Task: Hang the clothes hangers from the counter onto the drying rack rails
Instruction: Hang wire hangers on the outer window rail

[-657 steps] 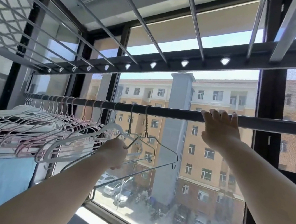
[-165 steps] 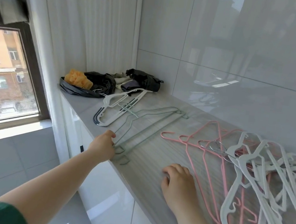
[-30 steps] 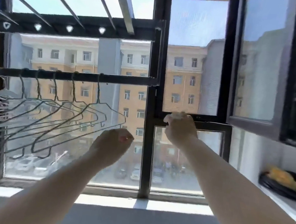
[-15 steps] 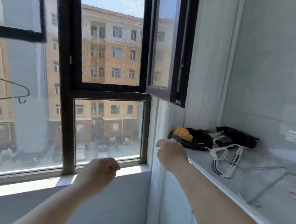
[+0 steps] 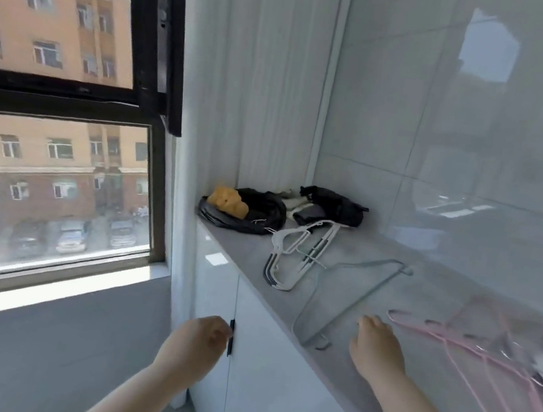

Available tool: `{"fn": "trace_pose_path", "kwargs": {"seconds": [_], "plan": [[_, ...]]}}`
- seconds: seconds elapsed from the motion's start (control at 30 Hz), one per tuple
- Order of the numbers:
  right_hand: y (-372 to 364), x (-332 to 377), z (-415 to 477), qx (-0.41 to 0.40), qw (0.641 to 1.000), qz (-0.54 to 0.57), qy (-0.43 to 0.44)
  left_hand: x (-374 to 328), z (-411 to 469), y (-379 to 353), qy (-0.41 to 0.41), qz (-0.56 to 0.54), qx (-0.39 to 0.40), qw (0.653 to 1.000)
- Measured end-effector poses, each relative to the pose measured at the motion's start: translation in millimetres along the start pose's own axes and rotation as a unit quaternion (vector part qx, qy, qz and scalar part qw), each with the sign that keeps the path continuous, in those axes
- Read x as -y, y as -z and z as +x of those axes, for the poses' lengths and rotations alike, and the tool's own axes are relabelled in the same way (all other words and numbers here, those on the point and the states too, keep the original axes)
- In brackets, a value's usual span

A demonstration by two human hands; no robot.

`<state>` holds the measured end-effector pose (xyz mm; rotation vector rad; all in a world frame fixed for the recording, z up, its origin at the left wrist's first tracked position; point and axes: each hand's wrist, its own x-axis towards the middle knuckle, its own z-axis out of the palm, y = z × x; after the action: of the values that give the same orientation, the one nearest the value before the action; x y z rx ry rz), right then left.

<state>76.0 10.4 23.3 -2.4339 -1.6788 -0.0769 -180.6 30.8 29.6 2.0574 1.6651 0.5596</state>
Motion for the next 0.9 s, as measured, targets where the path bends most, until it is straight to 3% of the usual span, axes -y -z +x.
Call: {"fn": "trace_pose_path", "kwargs": {"seconds": [0.3,0.5,0.67,0.8,0.9], "plan": [[-30,-18,15,-0.066,0.988,0.141,0.01,-56,41,-58,-0.046,0.031,-0.025,0.998],[-32,-27,24,-0.058,0.981,0.187,0.021,-95,76,-77,0.037,0.136,0.051,0.989],[-33,-34,28,-0.055,0.98,0.189,0.026,-103,90,-79,0.023,0.202,0.094,0.975],[-30,-35,28,-0.065,0.971,0.23,0.001,-102,86,-73,0.027,0.174,0.114,0.978],[-29,-36,28,-0.086,0.962,0.258,-0.013,-97,76,-69,0.039,0.021,0.118,0.992]]}}
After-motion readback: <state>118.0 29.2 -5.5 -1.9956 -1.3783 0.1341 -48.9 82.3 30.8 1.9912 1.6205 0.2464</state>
